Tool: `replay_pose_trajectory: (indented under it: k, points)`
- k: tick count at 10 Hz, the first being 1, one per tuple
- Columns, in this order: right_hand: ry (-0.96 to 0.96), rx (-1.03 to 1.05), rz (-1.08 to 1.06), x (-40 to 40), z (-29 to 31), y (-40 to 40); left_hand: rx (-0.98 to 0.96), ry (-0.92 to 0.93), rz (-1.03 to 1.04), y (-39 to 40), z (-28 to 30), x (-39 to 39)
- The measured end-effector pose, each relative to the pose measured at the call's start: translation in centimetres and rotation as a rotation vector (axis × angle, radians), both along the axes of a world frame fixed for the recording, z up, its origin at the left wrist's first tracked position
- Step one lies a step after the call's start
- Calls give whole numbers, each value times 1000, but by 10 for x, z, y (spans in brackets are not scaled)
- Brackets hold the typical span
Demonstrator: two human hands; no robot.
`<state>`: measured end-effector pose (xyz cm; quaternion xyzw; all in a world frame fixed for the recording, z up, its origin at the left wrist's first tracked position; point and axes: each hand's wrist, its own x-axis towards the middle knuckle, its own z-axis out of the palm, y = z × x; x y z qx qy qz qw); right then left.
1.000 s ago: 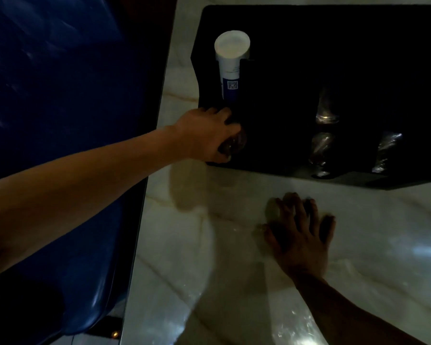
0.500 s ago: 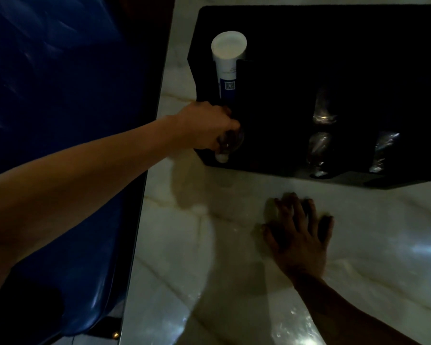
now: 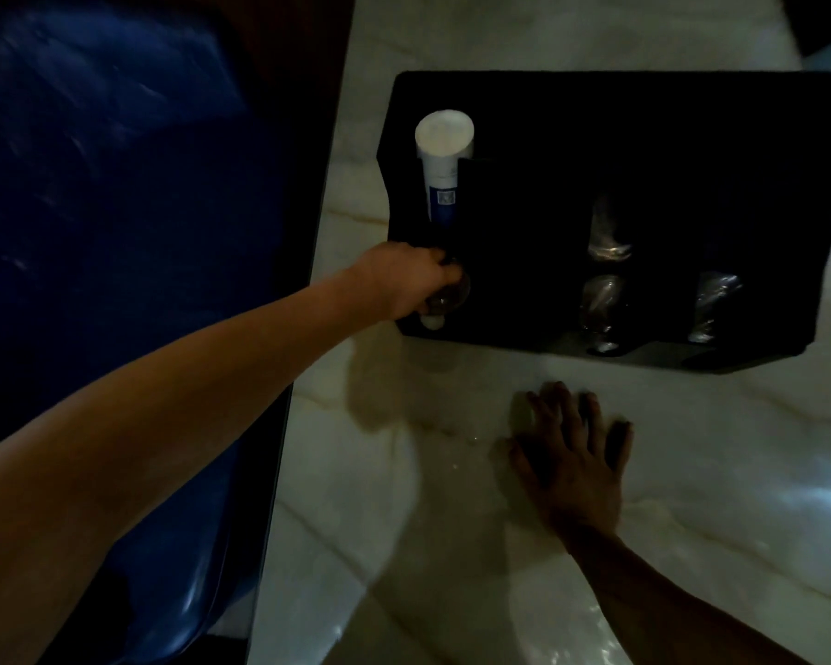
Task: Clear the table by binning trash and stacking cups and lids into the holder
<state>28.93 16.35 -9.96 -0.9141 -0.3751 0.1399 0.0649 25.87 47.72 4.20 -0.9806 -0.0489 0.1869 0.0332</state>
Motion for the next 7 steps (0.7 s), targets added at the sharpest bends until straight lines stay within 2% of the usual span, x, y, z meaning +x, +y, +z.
replay_pose_trajectory:
  k: [3, 4, 5, 6, 7]
  points:
    - [33, 0, 24, 2, -2, -5, -10, 22, 73, -2, 12, -3]
    - [77, -25, 57, 5, 4, -4, -41, -30, 143, -10, 17, -16]
    - [118, -44, 84, 11, 11, -5, -148, -164, 230, -18, 17, -34]
    - [160, -43, 100, 20, 30, -8, -385, -552, 493, -45, 9, -72]
    - [235, 14, 62, 17, 54, -9, -603, -810, 852, -92, -4, -111]
